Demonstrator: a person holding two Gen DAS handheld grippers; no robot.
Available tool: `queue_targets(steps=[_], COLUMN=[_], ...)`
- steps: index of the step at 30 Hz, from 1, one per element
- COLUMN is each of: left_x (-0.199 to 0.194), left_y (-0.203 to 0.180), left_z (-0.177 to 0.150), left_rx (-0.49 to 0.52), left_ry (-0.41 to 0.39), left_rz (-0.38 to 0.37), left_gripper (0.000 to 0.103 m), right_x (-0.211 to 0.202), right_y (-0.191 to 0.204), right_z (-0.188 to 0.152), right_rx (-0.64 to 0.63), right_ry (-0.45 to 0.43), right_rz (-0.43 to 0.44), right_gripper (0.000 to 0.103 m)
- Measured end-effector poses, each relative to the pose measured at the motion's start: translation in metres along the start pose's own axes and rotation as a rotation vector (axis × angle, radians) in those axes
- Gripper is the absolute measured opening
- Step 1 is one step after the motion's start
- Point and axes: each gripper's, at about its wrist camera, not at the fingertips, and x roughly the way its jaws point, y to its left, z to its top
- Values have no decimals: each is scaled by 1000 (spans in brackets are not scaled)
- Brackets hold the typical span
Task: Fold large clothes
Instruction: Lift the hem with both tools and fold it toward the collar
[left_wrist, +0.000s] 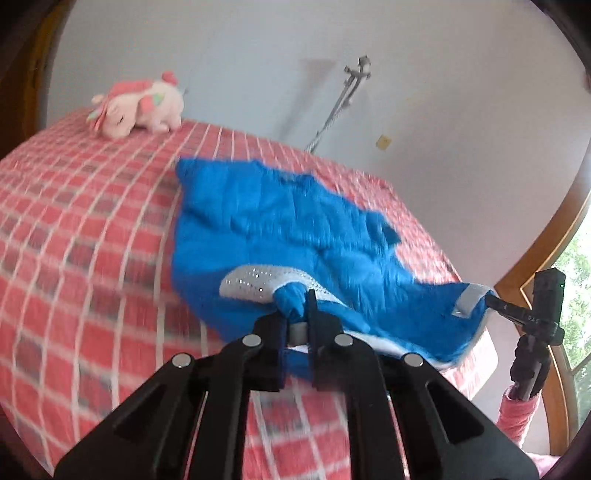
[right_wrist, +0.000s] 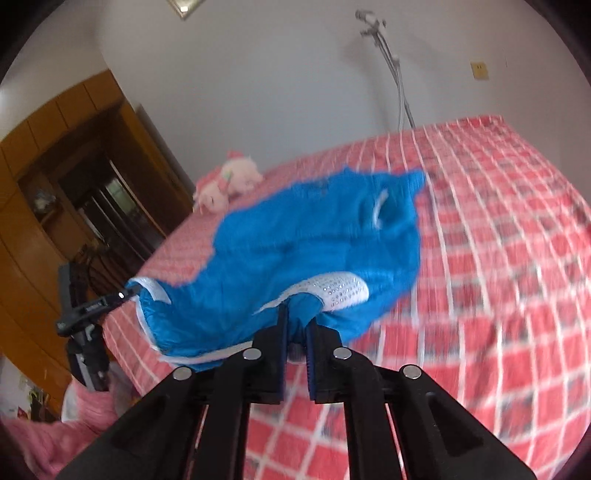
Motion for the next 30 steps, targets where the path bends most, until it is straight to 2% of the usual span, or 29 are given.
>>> queue_targets(steps=[7,14,21,25,30], left_x=[44,106,183,230,263], left_y=[23,42,72,94,110], left_z=[74,136,169,175,171], left_rx=[-31,-61,-122,-167,-199], left_ry=[-14,8,68,120,161], left_rz=[-9,2,23,44,52], left_gripper=[7,7,8,8,11], right_x=[43,106,179,215,239], right_y=[-26,-68,-115,-140,-156], right_z=[86,143,170,171,167], right_rx=[83,197,295,341,330], right_ry=[7,39,94,127,172], right_rz=[15,12,2,-10,-38], right_gripper=[8,8,8,9,11])
